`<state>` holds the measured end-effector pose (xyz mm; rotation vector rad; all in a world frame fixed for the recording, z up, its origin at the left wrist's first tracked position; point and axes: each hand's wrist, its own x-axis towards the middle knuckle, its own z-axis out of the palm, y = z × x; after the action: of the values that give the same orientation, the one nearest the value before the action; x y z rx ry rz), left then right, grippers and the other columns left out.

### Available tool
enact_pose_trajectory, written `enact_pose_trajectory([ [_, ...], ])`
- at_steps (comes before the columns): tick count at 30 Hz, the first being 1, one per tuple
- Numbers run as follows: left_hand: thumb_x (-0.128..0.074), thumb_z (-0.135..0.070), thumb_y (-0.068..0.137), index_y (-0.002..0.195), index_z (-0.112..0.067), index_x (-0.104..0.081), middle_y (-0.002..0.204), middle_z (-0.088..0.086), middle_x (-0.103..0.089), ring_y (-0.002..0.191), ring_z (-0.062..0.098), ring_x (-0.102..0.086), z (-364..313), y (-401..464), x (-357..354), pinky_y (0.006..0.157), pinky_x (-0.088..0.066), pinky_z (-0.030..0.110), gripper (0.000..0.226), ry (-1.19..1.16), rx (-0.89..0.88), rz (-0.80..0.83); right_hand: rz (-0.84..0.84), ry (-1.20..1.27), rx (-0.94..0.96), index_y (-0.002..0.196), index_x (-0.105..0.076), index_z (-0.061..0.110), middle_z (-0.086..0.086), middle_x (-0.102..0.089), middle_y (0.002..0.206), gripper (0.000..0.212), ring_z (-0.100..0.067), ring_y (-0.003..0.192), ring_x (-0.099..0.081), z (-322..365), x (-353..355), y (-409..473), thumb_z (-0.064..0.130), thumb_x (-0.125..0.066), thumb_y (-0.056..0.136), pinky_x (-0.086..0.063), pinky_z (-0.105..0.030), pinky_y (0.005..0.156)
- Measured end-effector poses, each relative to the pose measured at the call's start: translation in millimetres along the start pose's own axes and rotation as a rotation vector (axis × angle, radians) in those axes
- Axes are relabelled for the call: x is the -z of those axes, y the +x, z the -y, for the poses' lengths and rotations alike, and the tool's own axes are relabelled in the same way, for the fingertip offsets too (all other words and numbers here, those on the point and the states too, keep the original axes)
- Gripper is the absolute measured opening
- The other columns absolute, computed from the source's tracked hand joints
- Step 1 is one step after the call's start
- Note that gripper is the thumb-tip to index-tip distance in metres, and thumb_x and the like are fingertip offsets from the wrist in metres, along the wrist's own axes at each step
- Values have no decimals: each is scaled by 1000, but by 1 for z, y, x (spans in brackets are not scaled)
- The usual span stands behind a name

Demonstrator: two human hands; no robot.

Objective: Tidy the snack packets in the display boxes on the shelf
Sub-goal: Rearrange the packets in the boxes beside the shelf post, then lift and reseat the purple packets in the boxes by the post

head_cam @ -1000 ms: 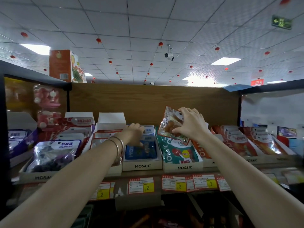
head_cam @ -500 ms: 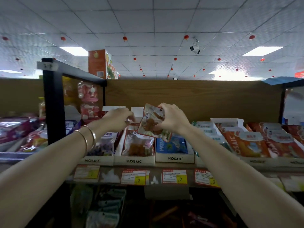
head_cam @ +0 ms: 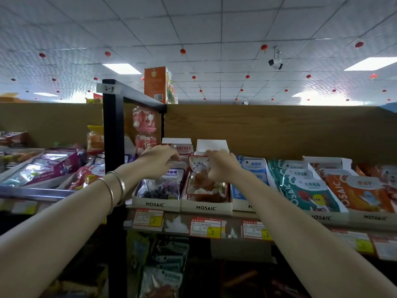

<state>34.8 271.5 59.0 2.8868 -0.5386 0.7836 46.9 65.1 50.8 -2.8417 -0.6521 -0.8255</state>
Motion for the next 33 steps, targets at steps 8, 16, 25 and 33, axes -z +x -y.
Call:
enact_pose_trajectory([
  [8,-45,-23,94,112,-29,-56,121,-5,-57,113,17,-48,5,-12,-10,99,-29,40,22,-9,-2,-22,72,-15,7,92,-52,17,-4,-57,98,26,-28,106,-49,-13,-28,-2,39,-54,78,-31,-50,102],
  [16,-50,-15,89,118,-19,-54,119,0,-58,109,19,-52,-2,-51,-7,99,-39,39,30,243,-169,-316,-7,307,142,131,-45,16,-6,-54,128,52,-18,110,-49,34,-16,-11,41,-57,86,-42,-32,89],
  [25,-52,-32,87,107,-17,-61,106,2,-63,98,20,-58,17,-114,-12,89,-44,37,27,355,-328,-489,-26,141,88,133,-43,13,-7,-32,143,84,-25,134,-25,72,-44,-13,67,-60,70,-23,-46,110],
  [33,-55,-30,85,108,-14,-55,106,4,-62,98,19,-51,52,-135,-4,88,-39,32,28,302,-473,-601,-76,163,-58,135,-38,15,-11,-37,133,92,-29,127,-30,87,-42,-12,55,-76,61,-28,-44,107],
])
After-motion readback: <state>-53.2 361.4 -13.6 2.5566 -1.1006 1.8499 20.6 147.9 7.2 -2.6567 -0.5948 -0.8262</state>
